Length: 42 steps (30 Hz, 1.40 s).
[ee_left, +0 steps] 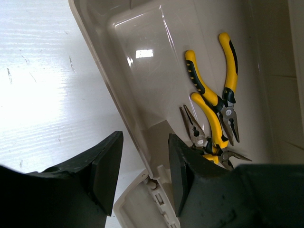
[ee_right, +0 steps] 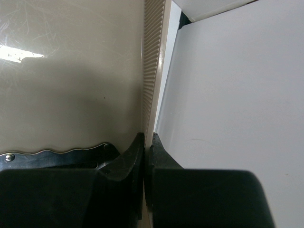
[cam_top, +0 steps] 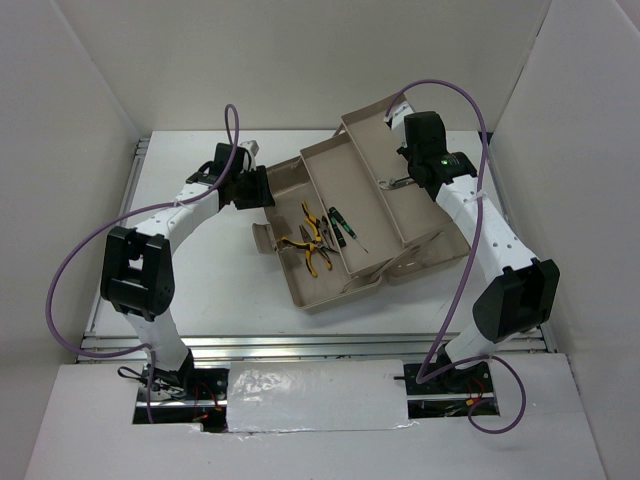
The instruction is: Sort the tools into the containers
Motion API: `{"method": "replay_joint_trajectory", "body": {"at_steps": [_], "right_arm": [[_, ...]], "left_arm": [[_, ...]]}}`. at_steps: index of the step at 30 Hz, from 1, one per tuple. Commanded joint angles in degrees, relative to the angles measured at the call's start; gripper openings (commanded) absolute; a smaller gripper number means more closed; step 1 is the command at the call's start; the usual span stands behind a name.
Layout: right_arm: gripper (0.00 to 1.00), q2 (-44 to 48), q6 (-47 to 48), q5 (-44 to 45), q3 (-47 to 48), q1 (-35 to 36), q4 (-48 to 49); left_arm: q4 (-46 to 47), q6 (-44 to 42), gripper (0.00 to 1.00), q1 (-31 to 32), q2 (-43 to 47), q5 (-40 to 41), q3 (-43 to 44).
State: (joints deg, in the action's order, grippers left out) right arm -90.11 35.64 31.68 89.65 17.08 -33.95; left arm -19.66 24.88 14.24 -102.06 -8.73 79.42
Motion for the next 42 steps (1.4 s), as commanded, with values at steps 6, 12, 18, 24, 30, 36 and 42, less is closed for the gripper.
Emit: {"method": "replay_joint_trajectory", "body": {"at_steps": [6,12,18,24,30,36,42], "right_arm": [[0.0,2.0,4.4,4.3,-2.3,0.6,4.4],[0.0,2.2,4.6,5.8,-5.3,3.0,6.5],[0.0,2.9,13.8,10.8,-10.4,4.6,18.7],[0.0,3.2,22.1,13.1,-13.4,4.5,28.4],[0.0,2.4,19.0,13.7,-7.0,10.0,24.2],[0.0,0.7,12.6,12.8,-3.2,14.5,13.3],[0.0,0.1,8.5,12.1,-6.9,17.4,10.6]], "left_arm": [[-0.7,1.0,0.51,2.1,-3.3,4.3,3.5],[-6.6,-1.4,0.19,5.4,-7.9,11.4,10.2],[-11.4,-1.9,0.0,8.0,-3.7,20.8,14.3],[-16.5,-0.8,0.0,8.7,1.1,24.2,16.8],[-17.3,0.1,0.0,9.8,2.0,22.8,17.5],[-17.6,1.1,0.0,10.0,0.6,20.0,19.7],[-17.9,2.2,0.0,10.0,-0.1,18.7,20.7]]}}
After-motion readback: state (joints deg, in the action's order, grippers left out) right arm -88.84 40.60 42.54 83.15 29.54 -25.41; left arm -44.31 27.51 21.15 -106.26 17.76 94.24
